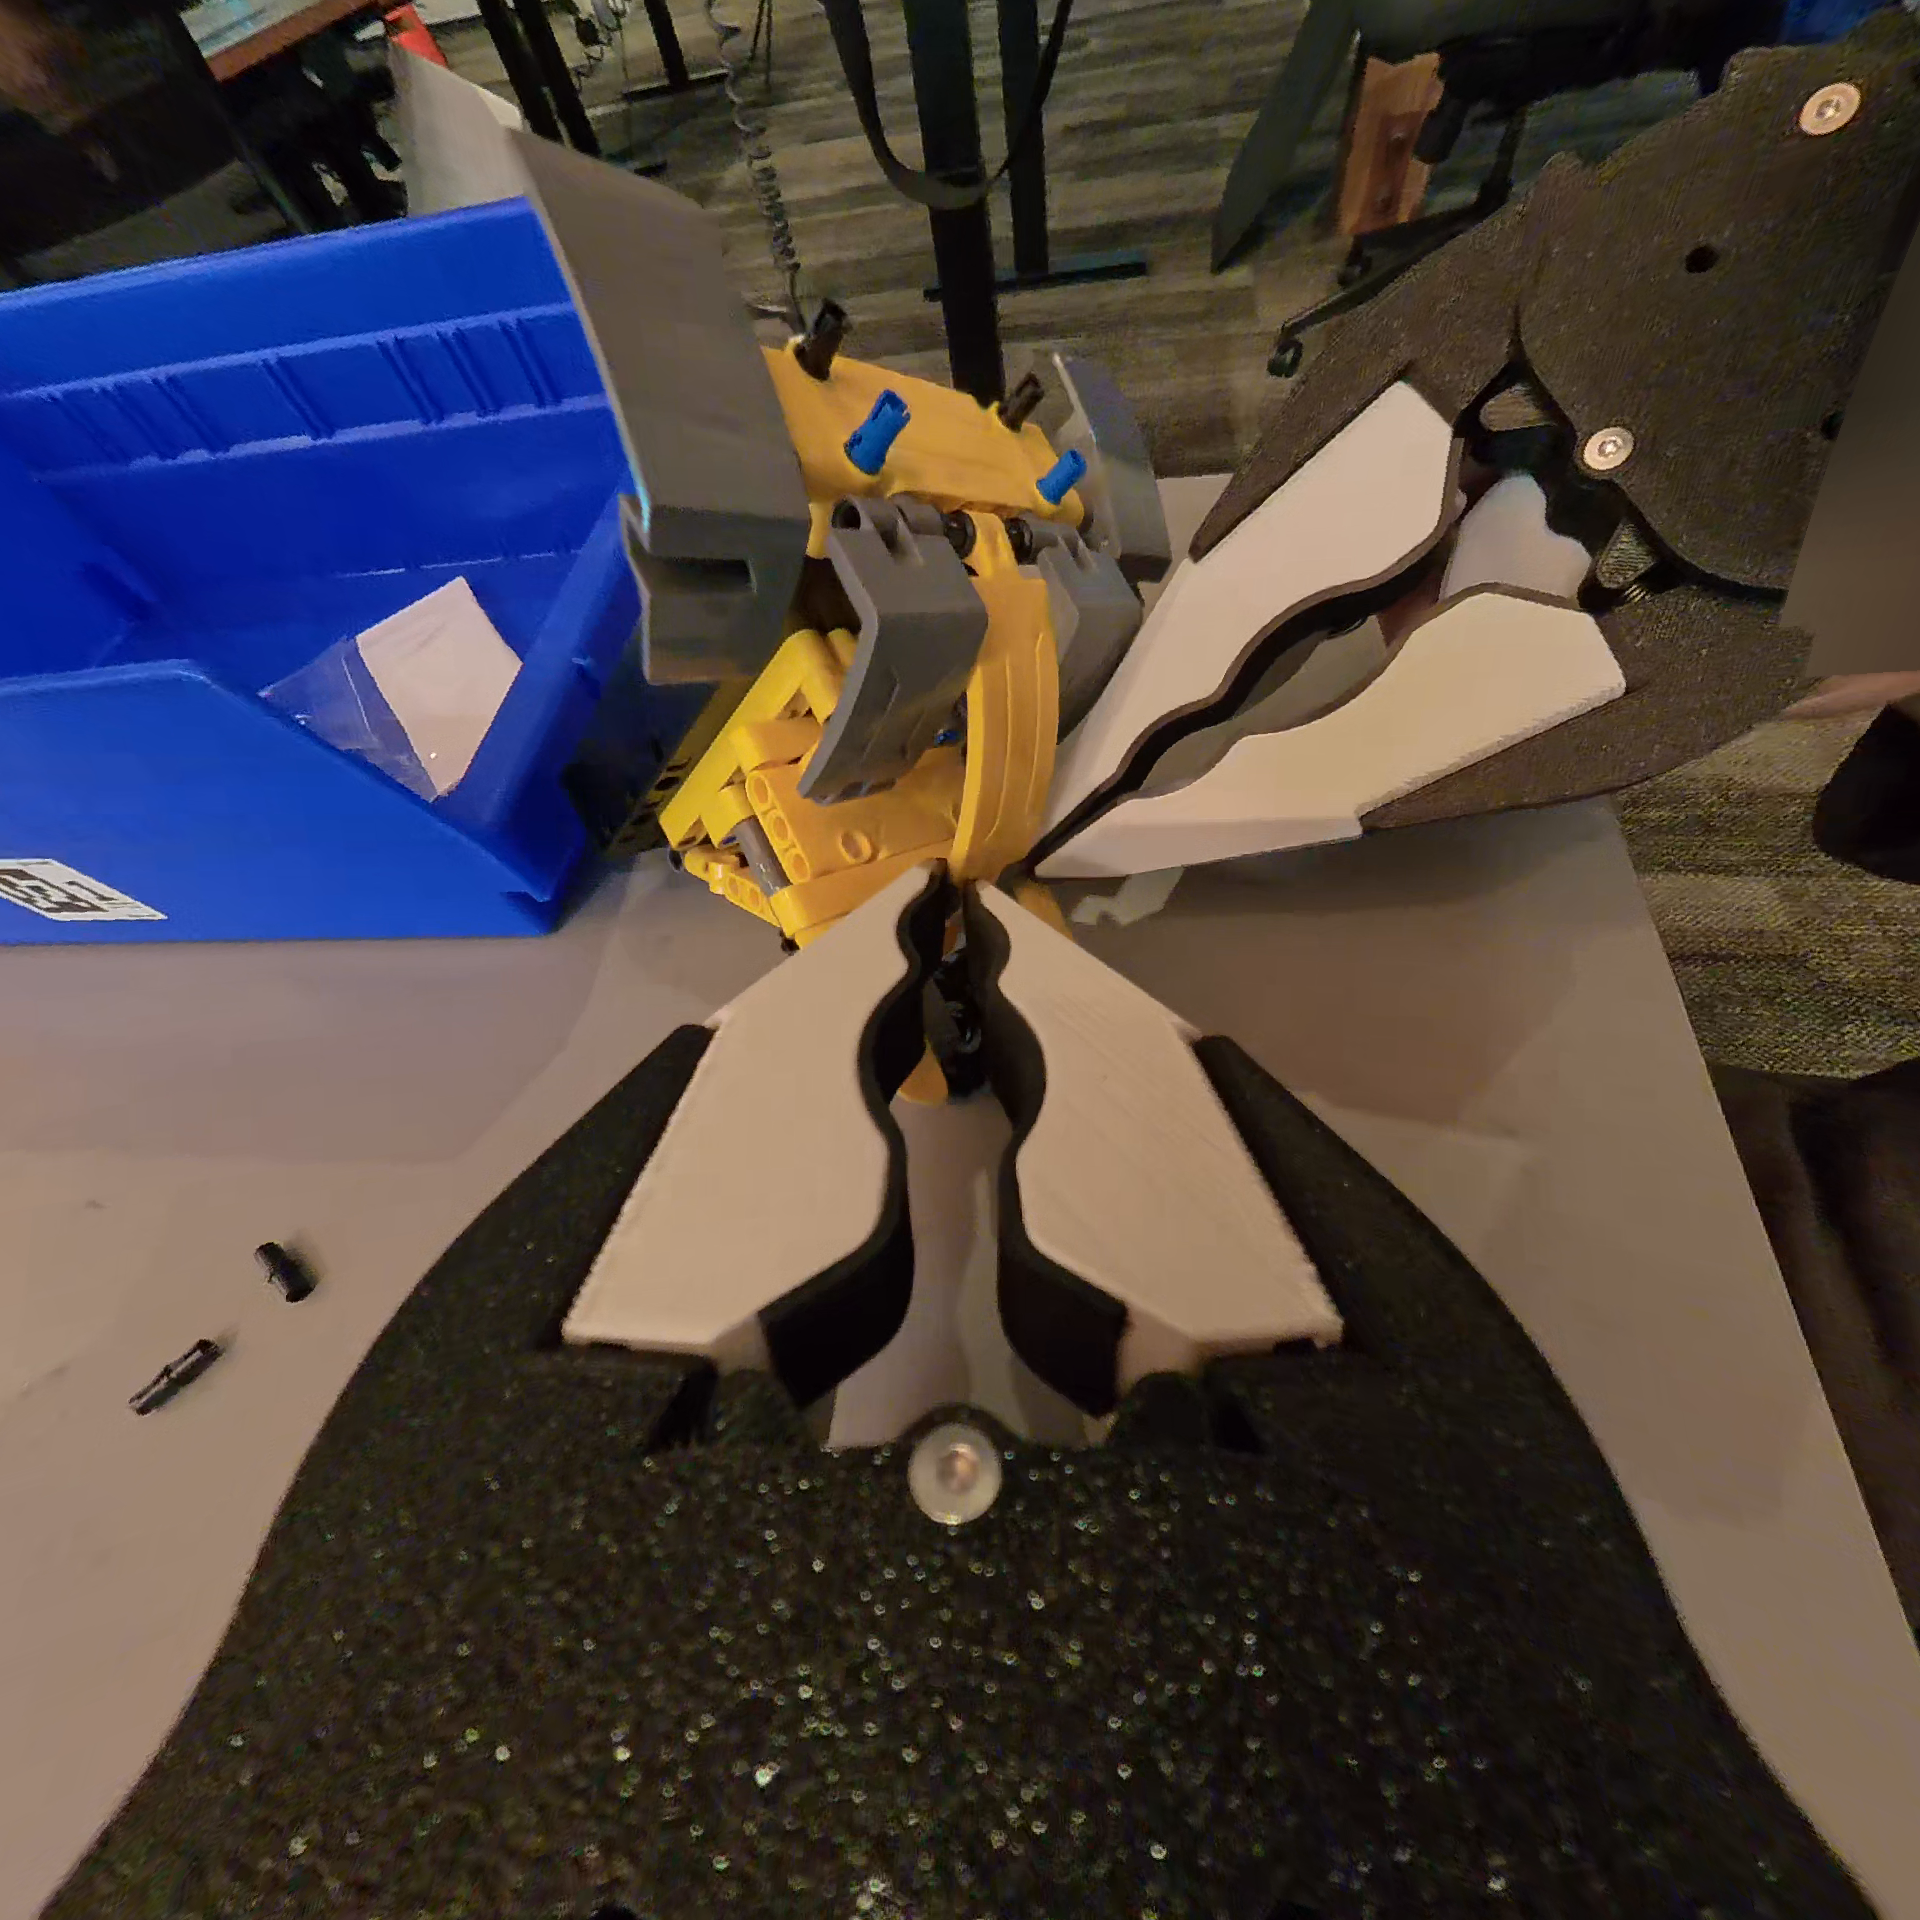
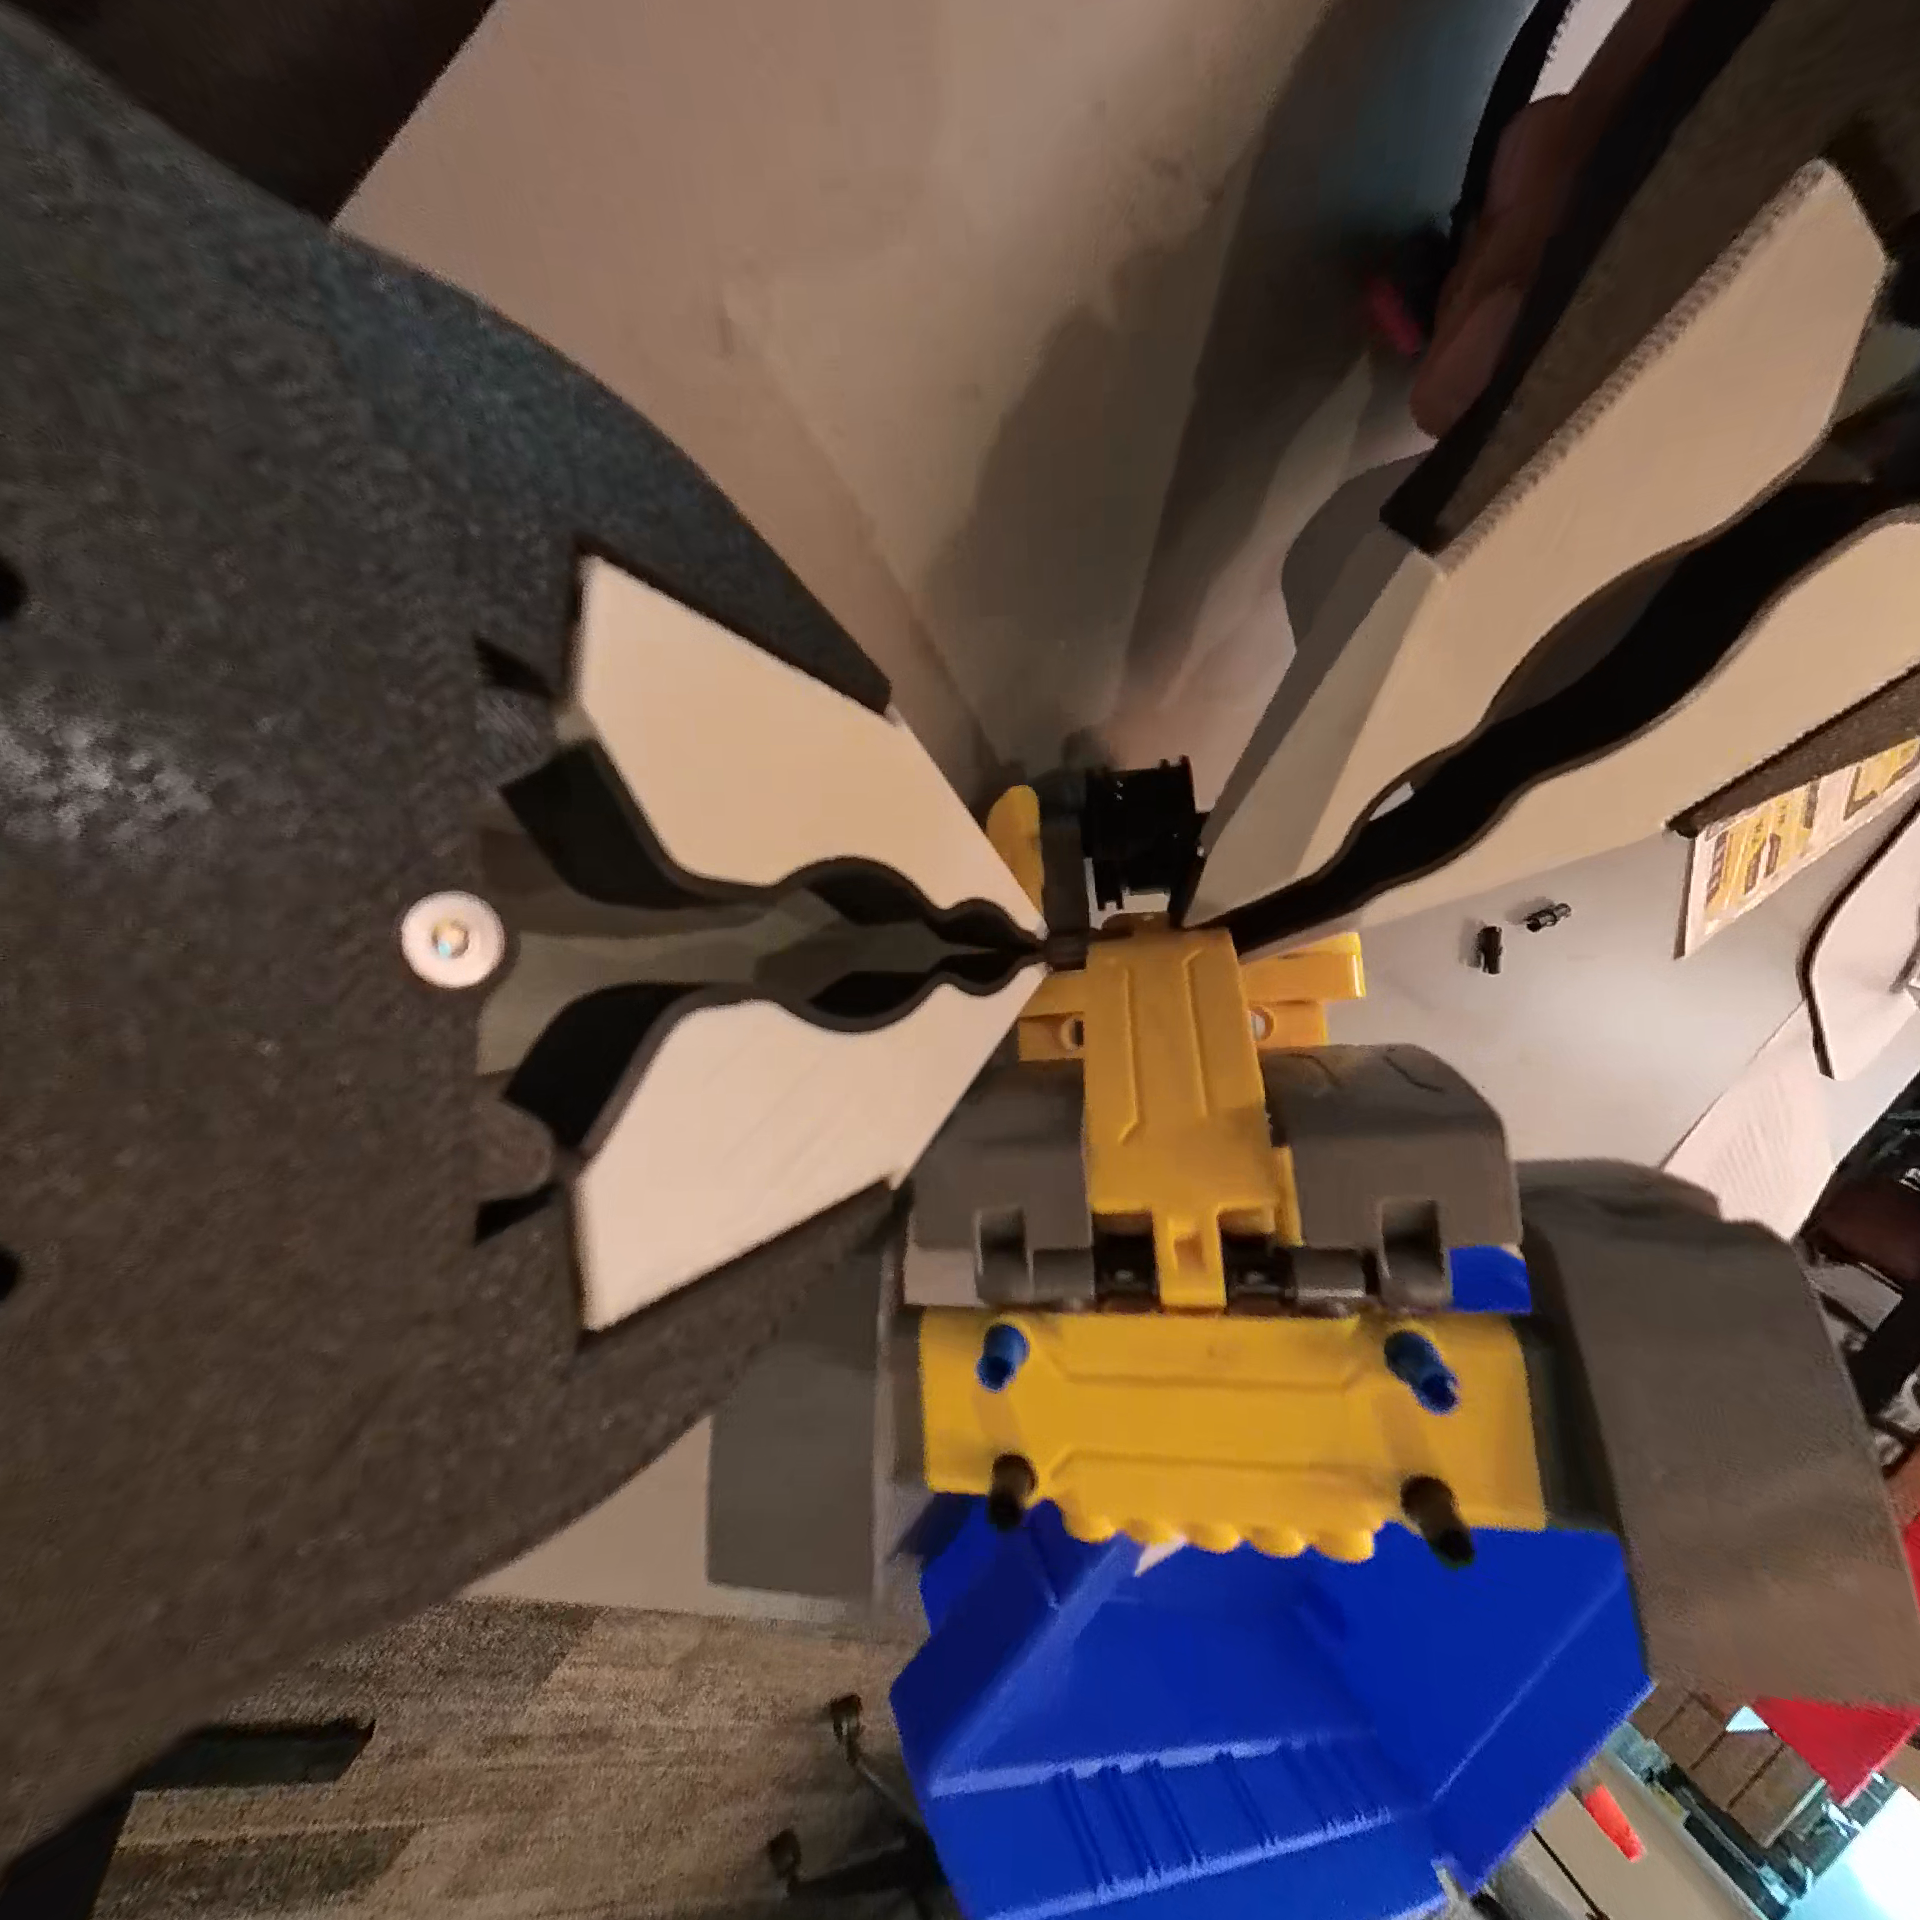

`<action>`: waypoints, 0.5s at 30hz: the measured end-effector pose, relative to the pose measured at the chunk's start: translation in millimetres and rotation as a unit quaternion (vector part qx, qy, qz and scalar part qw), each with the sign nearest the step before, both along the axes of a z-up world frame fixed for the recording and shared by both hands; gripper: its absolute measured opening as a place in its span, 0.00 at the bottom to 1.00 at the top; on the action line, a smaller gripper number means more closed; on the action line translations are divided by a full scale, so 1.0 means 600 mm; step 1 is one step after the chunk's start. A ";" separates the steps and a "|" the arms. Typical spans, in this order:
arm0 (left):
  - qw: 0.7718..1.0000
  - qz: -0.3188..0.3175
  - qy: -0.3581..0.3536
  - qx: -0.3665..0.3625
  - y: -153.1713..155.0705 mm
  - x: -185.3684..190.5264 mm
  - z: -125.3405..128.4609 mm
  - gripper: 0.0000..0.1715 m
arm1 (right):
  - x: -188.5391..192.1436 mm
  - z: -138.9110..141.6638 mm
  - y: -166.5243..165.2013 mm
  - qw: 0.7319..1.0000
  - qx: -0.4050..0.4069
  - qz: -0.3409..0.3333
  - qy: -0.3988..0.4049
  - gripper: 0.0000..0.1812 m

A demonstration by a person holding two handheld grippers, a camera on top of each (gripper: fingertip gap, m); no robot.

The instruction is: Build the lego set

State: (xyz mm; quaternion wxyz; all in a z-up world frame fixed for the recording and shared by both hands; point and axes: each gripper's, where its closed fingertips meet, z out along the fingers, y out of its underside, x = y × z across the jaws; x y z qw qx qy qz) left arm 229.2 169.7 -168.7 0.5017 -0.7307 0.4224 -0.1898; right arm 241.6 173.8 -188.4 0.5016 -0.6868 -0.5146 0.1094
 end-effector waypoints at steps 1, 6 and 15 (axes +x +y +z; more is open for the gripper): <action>1.000 0.000 0.001 0.000 0.000 0.000 0.000 0.01 | -0.001 -0.001 0.000 1.000 -0.001 0.001 -0.002 0.00; 1.000 -0.004 0.015 0.007 -0.003 0.009 -0.005 0.00 | -0.036 0.013 -0.028 0.997 -0.037 0.042 0.044 0.00; 0.999 0.004 0.025 0.025 -0.002 0.011 -0.005 0.00 | -0.002 0.020 -0.041 0.999 0.021 0.034 0.030 0.00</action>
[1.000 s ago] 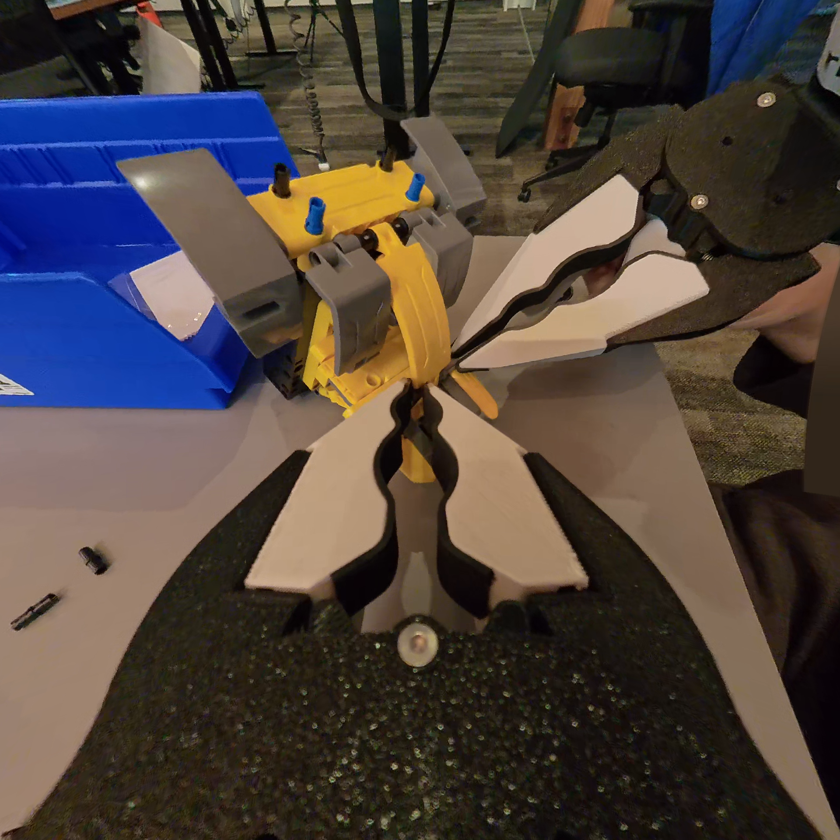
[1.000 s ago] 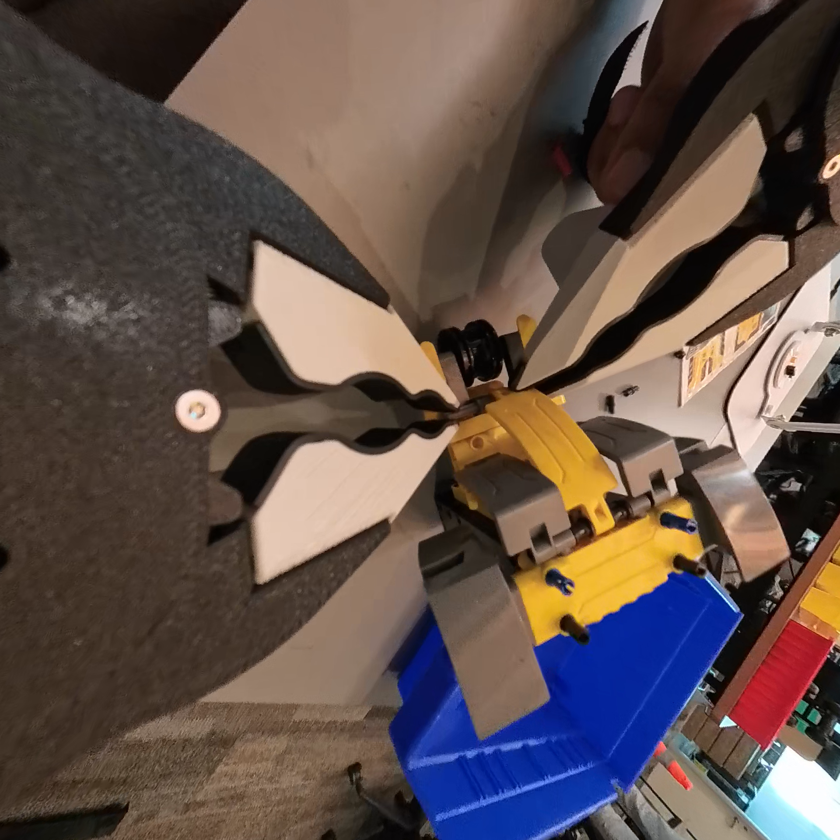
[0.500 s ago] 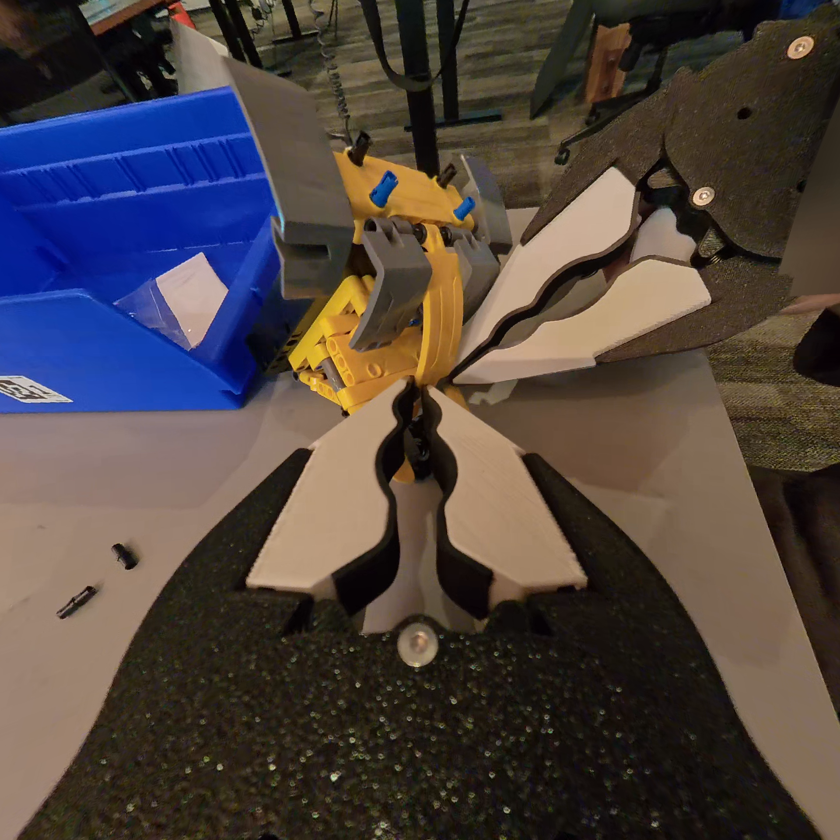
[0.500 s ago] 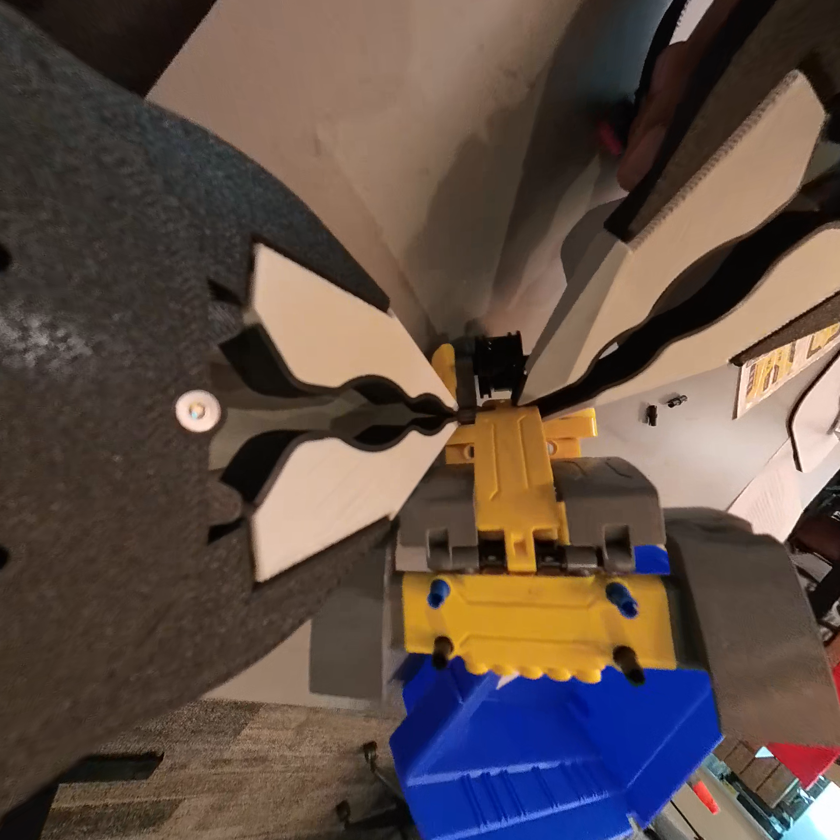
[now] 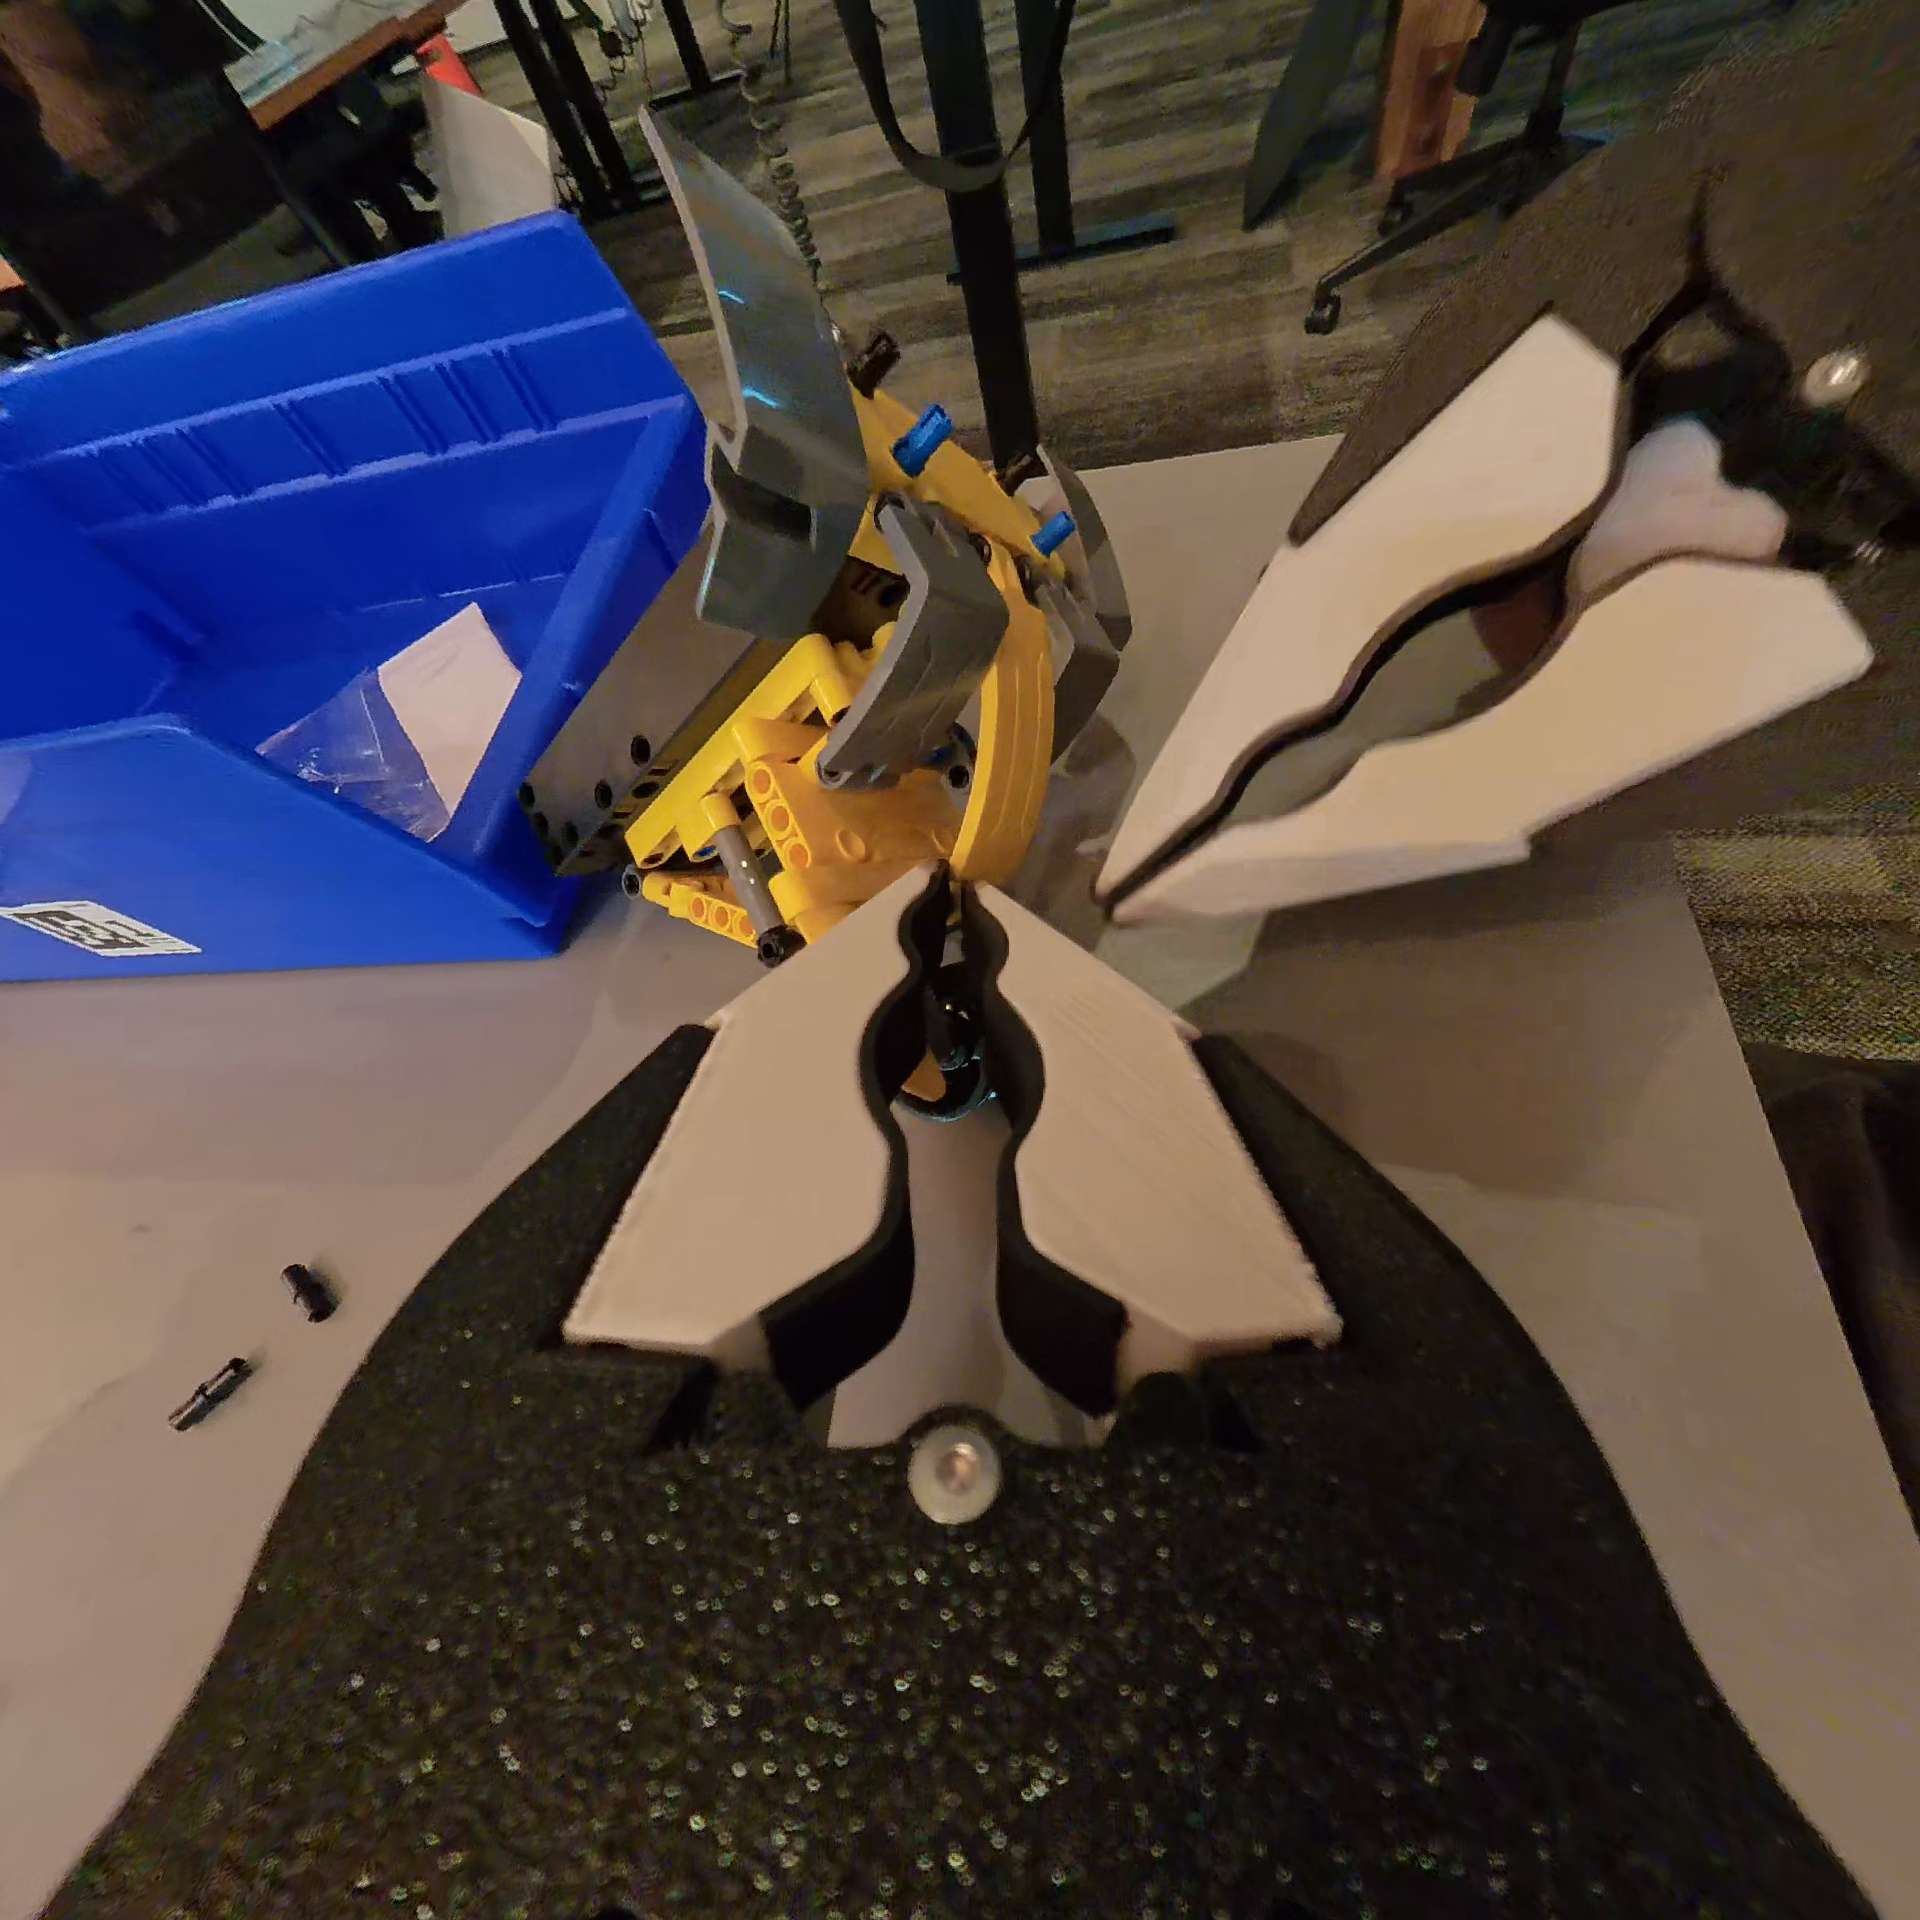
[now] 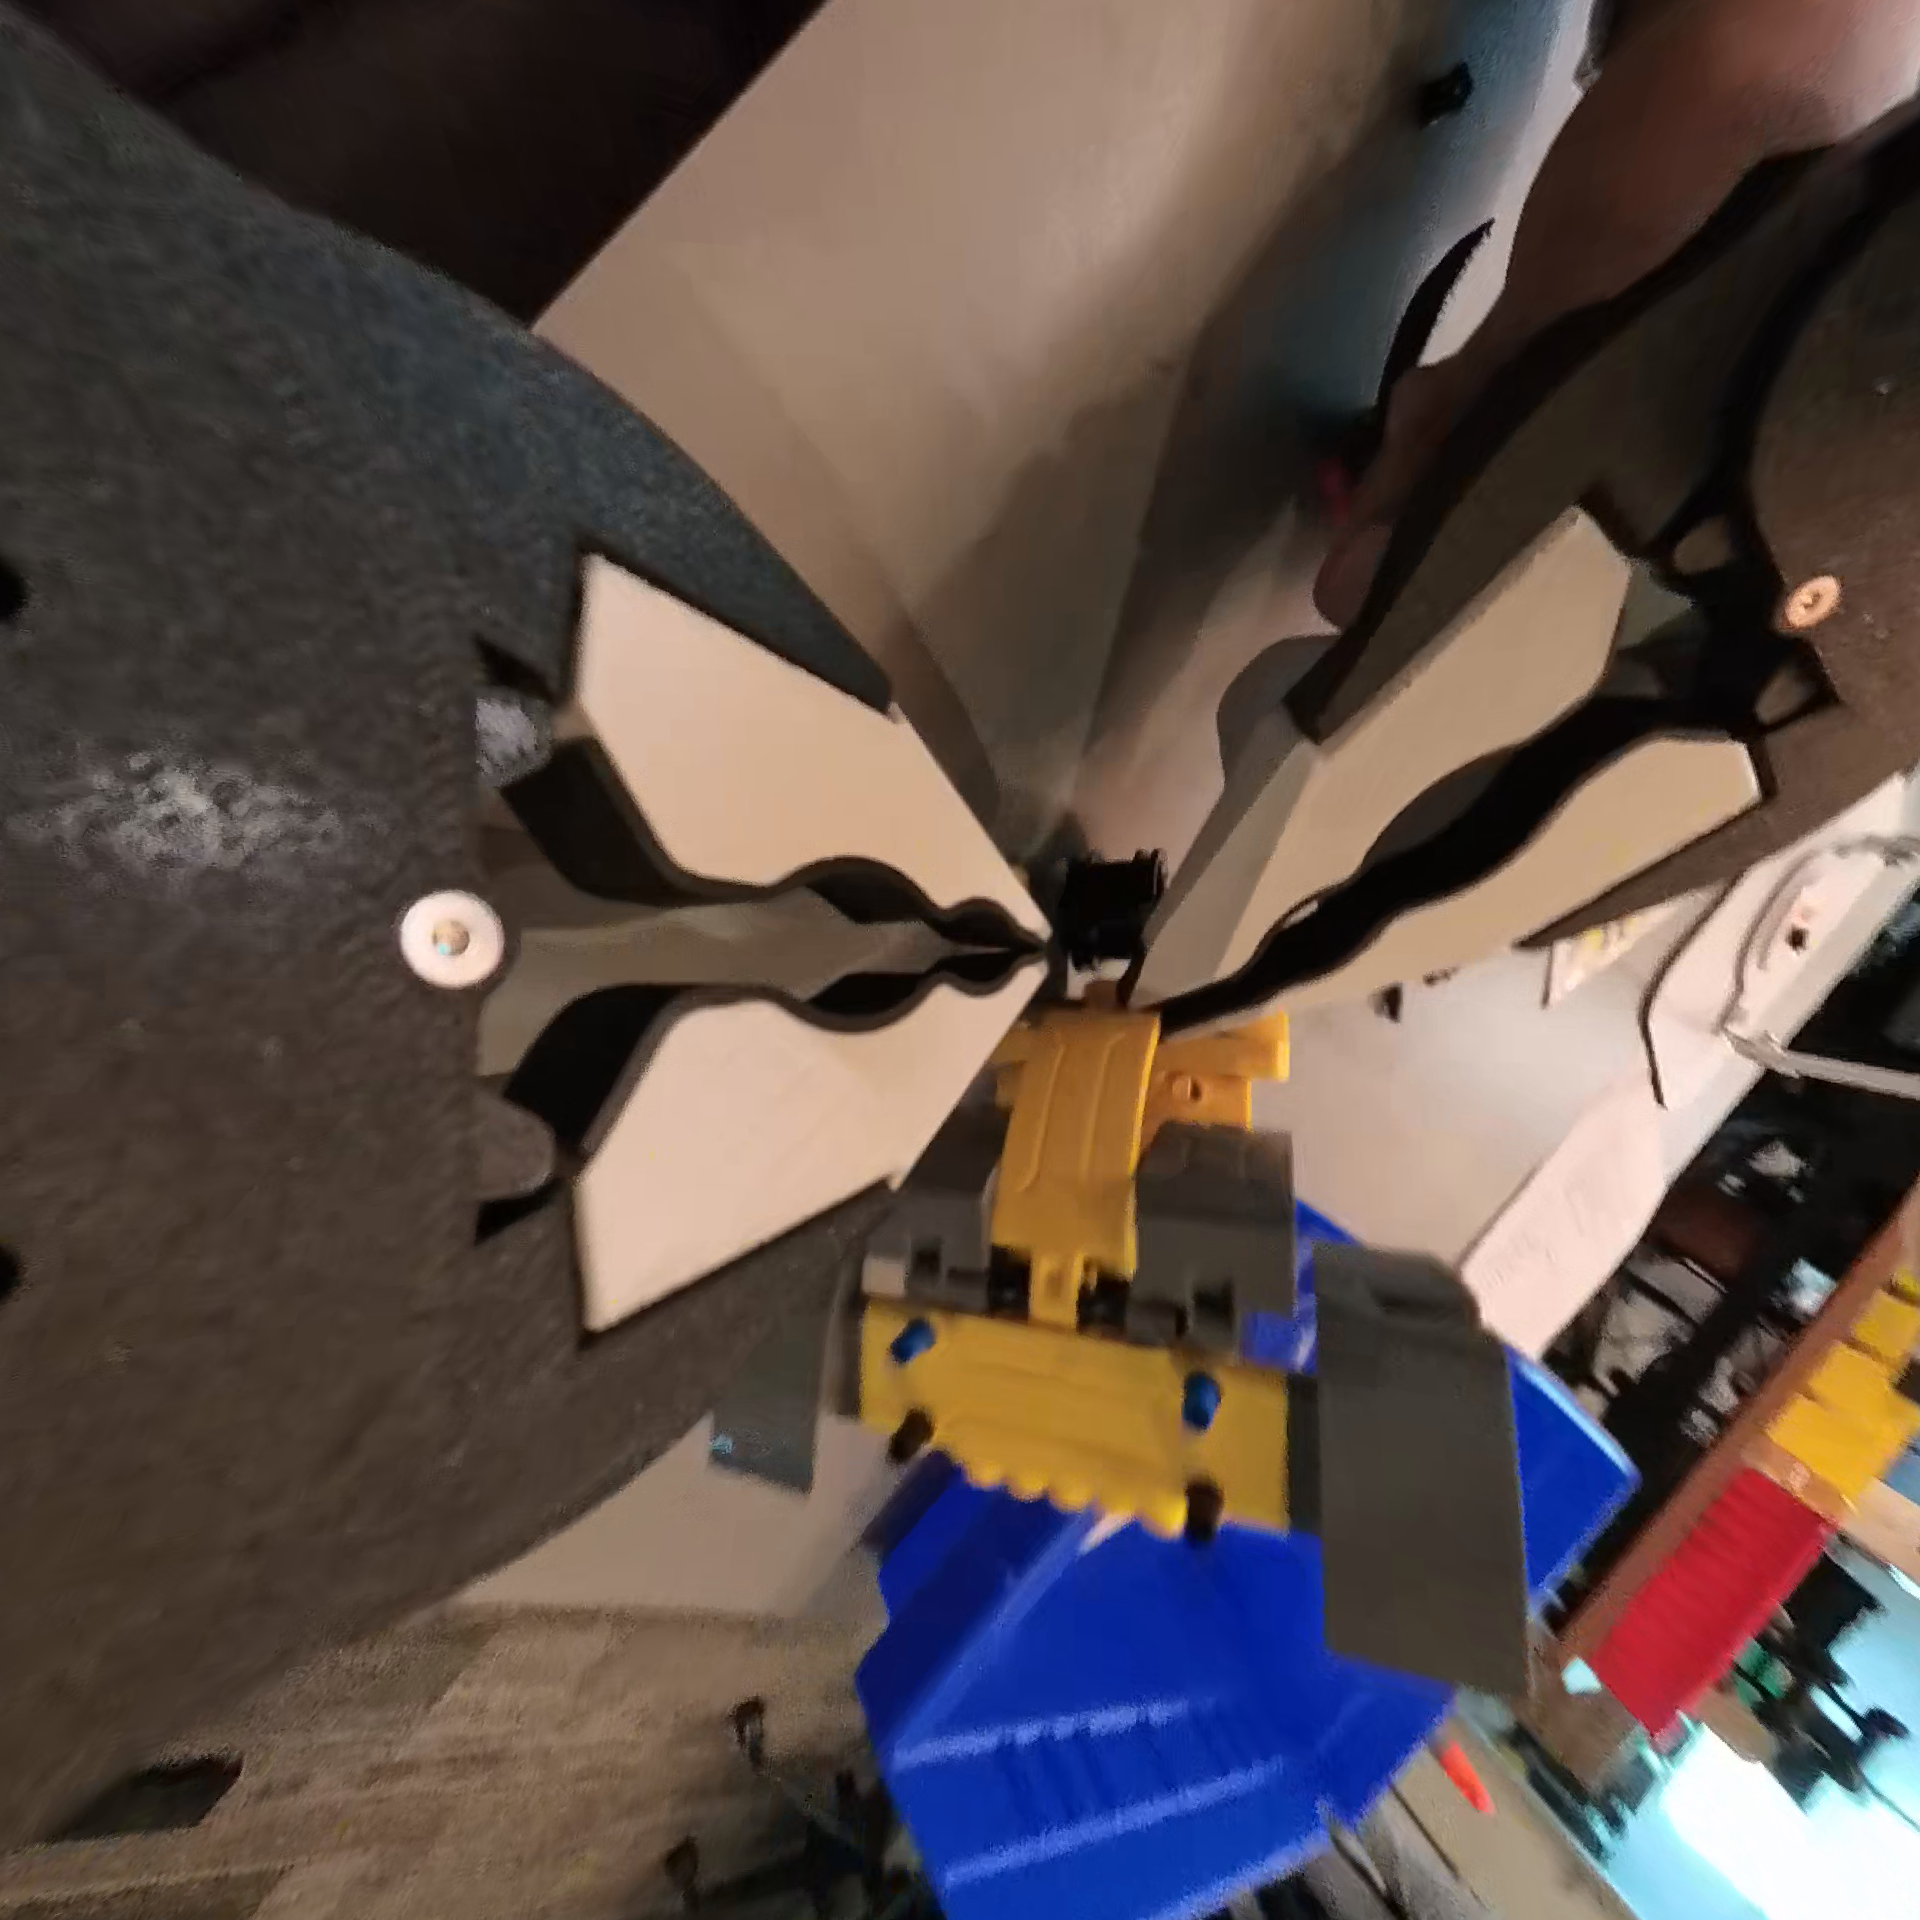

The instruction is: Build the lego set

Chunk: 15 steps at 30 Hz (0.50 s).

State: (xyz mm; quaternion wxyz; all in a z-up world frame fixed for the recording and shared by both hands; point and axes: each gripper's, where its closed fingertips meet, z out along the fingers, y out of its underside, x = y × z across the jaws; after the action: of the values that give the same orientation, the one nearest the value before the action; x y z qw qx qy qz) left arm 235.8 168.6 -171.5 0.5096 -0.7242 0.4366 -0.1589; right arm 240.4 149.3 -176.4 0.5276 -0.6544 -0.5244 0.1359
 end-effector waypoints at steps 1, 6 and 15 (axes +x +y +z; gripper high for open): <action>1.000 0.000 0.001 0.001 0.000 0.000 0.000 0.00 | 0.012 0.008 0.003 1.000 0.016 -0.008 0.009 0.00; 1.000 0.001 0.004 0.006 0.000 0.000 0.000 0.00 | 0.047 0.038 0.009 0.986 0.164 -0.023 -0.022 0.14; 1.000 -0.001 0.001 0.002 0.000 0.001 0.000 0.00 | -0.008 0.022 0.020 0.873 0.377 0.064 -0.303 0.15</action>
State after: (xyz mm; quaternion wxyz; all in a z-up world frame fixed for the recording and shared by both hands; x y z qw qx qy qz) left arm 236.1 168.6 -171.6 0.5105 -0.7229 0.4380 -0.1578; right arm 235.5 161.3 -163.4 0.5401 -0.3800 -0.7103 -0.2436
